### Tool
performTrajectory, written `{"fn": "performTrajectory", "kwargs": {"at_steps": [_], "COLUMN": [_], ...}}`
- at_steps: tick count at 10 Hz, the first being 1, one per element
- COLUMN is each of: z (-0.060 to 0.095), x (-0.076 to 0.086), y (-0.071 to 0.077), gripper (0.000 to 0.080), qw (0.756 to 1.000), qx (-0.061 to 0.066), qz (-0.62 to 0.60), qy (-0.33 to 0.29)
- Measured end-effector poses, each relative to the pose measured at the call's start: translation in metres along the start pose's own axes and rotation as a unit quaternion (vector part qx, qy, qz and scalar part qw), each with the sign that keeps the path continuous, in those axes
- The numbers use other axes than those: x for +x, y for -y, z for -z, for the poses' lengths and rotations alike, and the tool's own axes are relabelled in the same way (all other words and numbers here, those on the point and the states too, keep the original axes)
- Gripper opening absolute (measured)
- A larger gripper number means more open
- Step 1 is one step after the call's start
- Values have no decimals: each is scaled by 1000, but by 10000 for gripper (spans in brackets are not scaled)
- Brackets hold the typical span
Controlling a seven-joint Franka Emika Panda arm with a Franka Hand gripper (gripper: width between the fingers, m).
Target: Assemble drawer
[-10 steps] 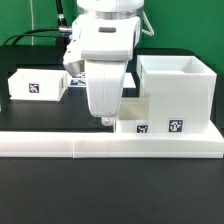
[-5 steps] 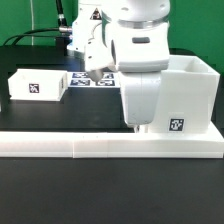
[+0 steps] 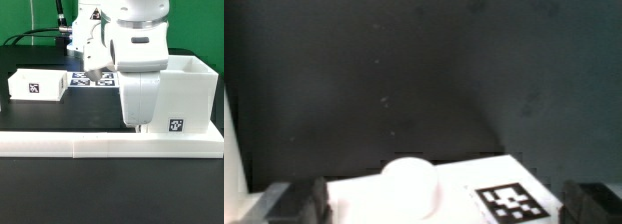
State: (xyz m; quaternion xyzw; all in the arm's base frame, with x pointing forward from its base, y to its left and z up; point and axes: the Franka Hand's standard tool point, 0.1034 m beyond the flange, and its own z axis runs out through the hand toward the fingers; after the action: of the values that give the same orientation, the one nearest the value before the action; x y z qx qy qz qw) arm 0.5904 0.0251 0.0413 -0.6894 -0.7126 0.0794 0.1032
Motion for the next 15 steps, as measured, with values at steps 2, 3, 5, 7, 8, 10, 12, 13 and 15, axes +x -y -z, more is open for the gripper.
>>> {"fn": "performTrajectory", "kwargs": {"at_steps": [2,3,5,7,8,10,12,13,15], "z": [7,15,32,31,27,14,15,14,14], "x": [-19,-28,-43,-48,-47,-49,-49,-48,-64], "y": [-1,1,19,56,73,93,92,92,91], "gripper": [649,649,649,649,649,649,649,649,649], "qw": [1000,1000,999,996,994,994,993,993,987], "qx": [-5,-12,-51,-75,-94,-93,-93,-93,-103], "qz": [21,22,11,-34,-51,-56,-64,-71,-124], "qy": [-1,0,0,-15,-20,-19,-20,-21,-24]}}
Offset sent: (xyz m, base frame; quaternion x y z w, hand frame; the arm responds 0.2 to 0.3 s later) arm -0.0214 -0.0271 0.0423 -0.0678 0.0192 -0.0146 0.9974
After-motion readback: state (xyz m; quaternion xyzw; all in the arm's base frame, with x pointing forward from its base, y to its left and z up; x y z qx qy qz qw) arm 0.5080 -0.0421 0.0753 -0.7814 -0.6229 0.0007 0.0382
